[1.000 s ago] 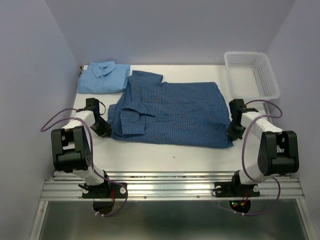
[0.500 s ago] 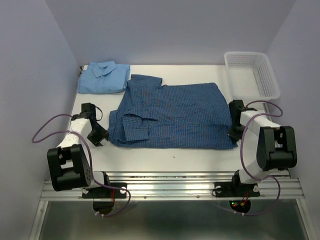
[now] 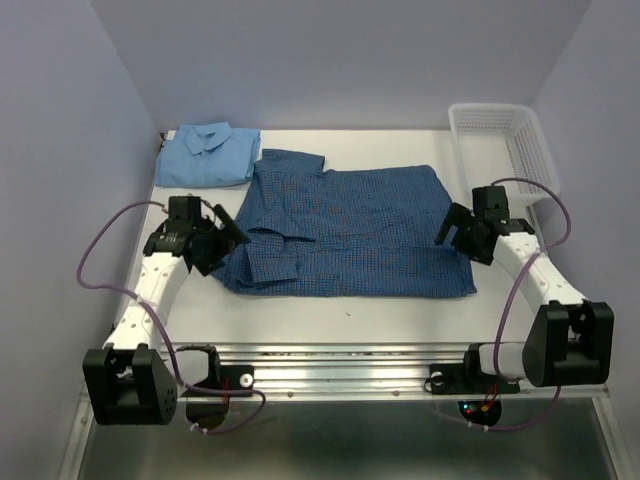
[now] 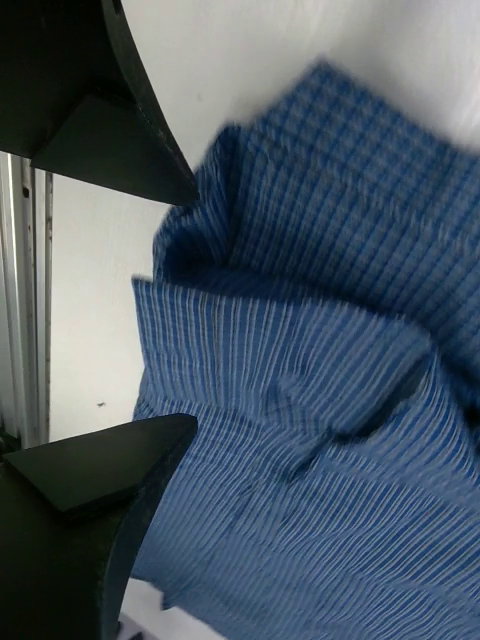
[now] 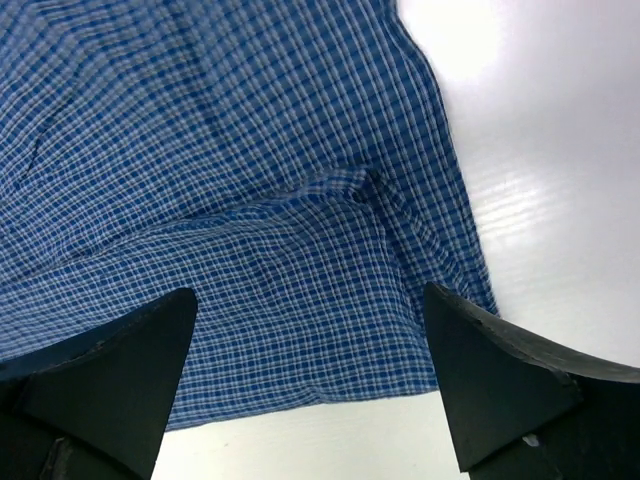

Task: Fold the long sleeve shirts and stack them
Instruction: Fold the shirt

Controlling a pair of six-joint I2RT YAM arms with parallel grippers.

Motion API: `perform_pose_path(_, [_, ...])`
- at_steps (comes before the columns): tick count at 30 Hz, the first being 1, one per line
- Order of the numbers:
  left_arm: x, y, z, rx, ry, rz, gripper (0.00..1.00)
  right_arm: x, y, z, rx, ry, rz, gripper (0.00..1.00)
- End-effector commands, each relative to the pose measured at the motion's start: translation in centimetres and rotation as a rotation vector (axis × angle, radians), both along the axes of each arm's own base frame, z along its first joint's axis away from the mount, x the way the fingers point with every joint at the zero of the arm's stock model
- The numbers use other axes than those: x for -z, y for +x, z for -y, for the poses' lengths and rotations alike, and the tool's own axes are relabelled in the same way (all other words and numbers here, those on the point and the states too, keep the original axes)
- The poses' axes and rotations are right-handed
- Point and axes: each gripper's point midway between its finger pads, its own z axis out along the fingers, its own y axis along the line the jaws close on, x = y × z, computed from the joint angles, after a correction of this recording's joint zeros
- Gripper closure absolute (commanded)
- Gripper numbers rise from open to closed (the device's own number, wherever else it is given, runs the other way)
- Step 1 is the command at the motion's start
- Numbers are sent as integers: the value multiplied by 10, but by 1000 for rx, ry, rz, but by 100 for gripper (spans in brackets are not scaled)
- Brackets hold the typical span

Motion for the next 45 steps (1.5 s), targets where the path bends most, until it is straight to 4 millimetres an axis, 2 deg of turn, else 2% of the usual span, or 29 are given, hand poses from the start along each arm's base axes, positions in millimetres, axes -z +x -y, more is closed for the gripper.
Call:
perform_pose_path(1, [-23, 35, 60, 183, -78, 122, 1, -40, 27, -67, -317, 115, 198, 0])
perform_pose_path(4, [-11, 37, 53, 158, -24, 49, 1, -54, 24, -143, -596, 19, 271, 0])
perform_pose_path(5, [-12, 41, 48, 139, 2, 54, 1, -62, 18, -197, -775, 18, 329, 0])
perform_pose_path(6, [-14, 42, 48, 132, -1, 57, 1, -60, 13, -218, -838, 49, 341, 0])
perform_pose_path(7, [-18, 47, 40, 84, 19, 63, 1, -73, -1, -256, -969, 153, 378, 0])
perform_pose_path(8, [-19, 45, 35, 56, 30, 54, 1, -83, 1, -284, -1034, 197, 452, 0])
perform_pose_path(10, [-18, 45, 15, -46, 79, 39, 1, -90, -10, -321, -1166, 168, 524, 0])
perform_pose_path(11, [-15, 45, -4, -133, 95, 30, 1, -108, -22, -353, -1238, 179, 585, 0])
perform_pose_path(12, [-13, 44, -13, -172, 84, 27, 1, -91, -22, -370, -1268, 175, 548, 0])
perform_pose_path(15, [0, 41, -39, -250, 12, 24, 1, -96, -51, -431, -1436, 219, 567, 0])
perform_pose_path(16, [3, 38, -45, -264, 18, 19, 1, -69, -48, -443, -1466, 144, 535, 0])
perform_pose_path(17, [6, 36, -49, -274, 27, 13, 1, -62, -50, -453, -1478, 117, 526, 0])
perform_pose_path(18, [7, 34, -56, -281, 40, 8, 1, -73, -54, -473, -1513, 96, 570, 0])
perform_pose_path(19, [9, 33, -58, -274, 43, 1, 1, -67, -51, -480, -1517, 70, 564, 0])
perform_pose_path(20, [9, 33, -61, -271, 46, -3, 1, -42, -43, -482, -1509, 21, 507, 0])
perform_pose_path(21, [10, 32, -65, -269, 50, -8, 1, -49, -42, -494, -1509, 21, 528, 0])
perform_pose_path(22, [11, 33, -66, -265, 46, -10, 1, -28, -39, -496, -1504, -25, 489, 0])
perform_pose_path(25, [11, 35, -66, -245, 26, 3, 1, -8, -24, -501, -1474, -124, 457, 0])
perform_pose_path(26, [11, 36, -66, -238, 22, 1, 1, -17, -20, -504, -1459, -127, 480, 2])
perform_pose_path(27, [12, 36, -65, -227, 17, 3, 1, 0, -19, -500, -1461, -158, 427, 7])
perform_pose_path(28, [13, 36, -65, -224, 17, -2, 1, 1, -18, -499, -1453, -170, 420, 14])
perform_pose_path(29, [14, 36, -66, -219, 20, -9, 1, -1, -12, -495, -1421, -196, 419, 37])
perform_pose_path(30, [16, 36, -65, -212, 19, -11, 1, -11, -10, -492, -1392, -204, 438, 48])
perform_pose_path(32, [20, 35, -63, -195, 9, -24, 1, -32, -6, -480, -1338, -221, 483, 63])
perform_pose_path(33, [21, 35, -61, -185, 2, -24, 1, -25, -5, -476, -1334, -240, 476, 64])
perform_pose_path(34, [22, 35, -59, -176, -5, -25, 1, -45, -5, -472, -1316, -232, 516, 67])
perform_pose_path(36, [24, 35, -55, -160, -23, -17, 1, -50, -3, -462, -1308, -266, 538, 76])
perform_pose_path(38, [28, 32, -51, -149, -40, -19, 1, -65, -3, -457, -1321, -287, 570, 77])
perform_pose_path(45, [23, 28, -40, -111, -77, 15, 1, -53, -30, -470, -1518, -170, 533, 72])
